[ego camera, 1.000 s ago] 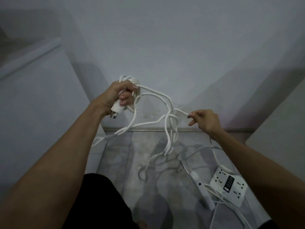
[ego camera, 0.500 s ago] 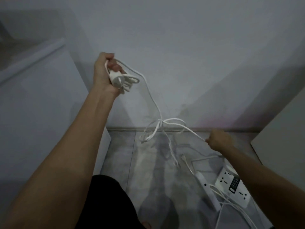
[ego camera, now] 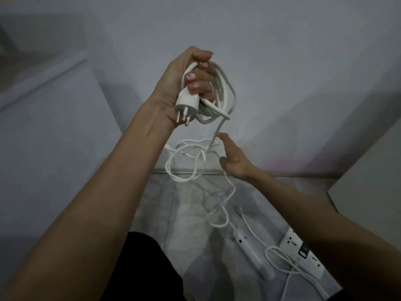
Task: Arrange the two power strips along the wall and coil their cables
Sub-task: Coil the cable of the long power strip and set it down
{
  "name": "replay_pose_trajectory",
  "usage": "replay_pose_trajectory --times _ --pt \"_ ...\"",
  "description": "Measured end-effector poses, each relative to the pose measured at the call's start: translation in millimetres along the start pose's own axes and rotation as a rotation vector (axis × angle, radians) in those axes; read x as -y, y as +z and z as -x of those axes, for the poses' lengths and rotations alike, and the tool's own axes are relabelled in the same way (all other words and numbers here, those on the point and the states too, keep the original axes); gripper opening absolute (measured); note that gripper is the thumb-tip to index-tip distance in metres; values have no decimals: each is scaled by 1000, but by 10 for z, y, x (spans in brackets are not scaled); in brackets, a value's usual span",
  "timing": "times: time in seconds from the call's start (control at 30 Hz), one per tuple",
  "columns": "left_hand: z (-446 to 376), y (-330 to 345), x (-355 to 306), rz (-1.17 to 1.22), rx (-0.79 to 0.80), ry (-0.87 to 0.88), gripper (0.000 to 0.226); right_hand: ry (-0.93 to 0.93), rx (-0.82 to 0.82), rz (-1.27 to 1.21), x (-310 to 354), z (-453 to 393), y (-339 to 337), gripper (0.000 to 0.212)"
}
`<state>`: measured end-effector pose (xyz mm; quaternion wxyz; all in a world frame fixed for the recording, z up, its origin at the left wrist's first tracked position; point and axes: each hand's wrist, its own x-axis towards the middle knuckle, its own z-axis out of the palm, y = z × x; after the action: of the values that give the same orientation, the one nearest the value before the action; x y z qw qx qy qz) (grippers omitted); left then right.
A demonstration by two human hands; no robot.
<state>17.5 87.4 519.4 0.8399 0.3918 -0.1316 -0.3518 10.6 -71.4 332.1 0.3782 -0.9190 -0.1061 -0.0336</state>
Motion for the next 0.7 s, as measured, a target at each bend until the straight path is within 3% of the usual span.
replay_pose_trajectory --times 0.07,0.2,0.33,0.43,0.53,0.7 --pt "43 30 -7 62 67 15 24 8 -9 26 -50 -42 29 58" --pt "44 -56 20 237 58 116 31 -116 188 233 -218 34 127 17" --pt "114 -337 -32 371 -79 269 35 -39 227 399 -537 280 247 25" --pt "143 -488 -15 459 -184 331 44 158 270 587 -826 505 342 38" --pt "166 -571 -52 426 -282 395 49 340 373 671 -1172 865 457 38" --pt "246 -785 -190 488 -268 467 49 579 473 680 -1382 1201 421 32"
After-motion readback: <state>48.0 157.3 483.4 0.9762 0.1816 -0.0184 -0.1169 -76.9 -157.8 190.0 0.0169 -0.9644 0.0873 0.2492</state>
